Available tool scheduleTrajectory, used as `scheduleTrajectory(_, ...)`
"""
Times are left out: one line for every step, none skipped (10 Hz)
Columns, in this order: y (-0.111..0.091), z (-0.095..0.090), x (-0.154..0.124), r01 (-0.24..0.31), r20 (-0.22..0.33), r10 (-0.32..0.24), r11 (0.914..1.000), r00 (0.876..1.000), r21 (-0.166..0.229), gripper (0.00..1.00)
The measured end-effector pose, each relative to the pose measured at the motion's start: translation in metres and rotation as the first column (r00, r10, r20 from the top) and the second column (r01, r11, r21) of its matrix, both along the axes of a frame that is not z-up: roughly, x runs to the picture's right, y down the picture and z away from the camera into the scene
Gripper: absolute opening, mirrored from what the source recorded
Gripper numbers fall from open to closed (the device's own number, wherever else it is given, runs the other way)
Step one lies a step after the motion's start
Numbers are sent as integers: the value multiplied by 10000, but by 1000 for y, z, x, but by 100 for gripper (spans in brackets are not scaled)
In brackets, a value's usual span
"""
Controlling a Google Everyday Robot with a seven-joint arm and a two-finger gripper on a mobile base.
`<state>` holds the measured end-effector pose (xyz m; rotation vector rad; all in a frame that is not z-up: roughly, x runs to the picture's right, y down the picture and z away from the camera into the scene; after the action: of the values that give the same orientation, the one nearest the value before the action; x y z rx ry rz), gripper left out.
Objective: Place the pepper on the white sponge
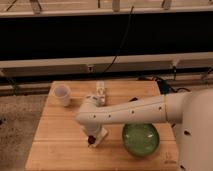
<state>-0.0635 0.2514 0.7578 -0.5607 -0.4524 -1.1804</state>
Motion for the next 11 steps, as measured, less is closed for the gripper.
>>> scheduleTrajectory(0,0,1,-114,-6,114,9999,9999,71,28)
scheduleTrajectory(-1,0,1,-217,10,217,9996,9998,152,36)
scheduleTrajectory(-1,0,2,-305,10,305,9993,9995,230,46)
scheduleTrajectory(-2,-1,1,-378,14,377,9989,9993,288,58)
scheduleTrajectory(-2,-1,1,-410,20,409,9986,9992,320,68)
scheduleTrajectory(-3,-1,0,-415,17,415,9985,9991,353,76)
scheduleTrajectory(-3,-1,0,-427,3,427,9985,9991,353,80)
scheduleTrajectory(-3,-2,-1,-432,-6,432,9984,9991,362,80)
scheduleTrajectory(-3,-2,-1,-404,-39,406,9985,9992,356,80)
scheduleTrajectory(-2,-3,-2,-306,-98,310,9989,9995,348,80)
scheduleTrajectory(-2,-4,-4,-212,-122,217,9991,9997,357,80)
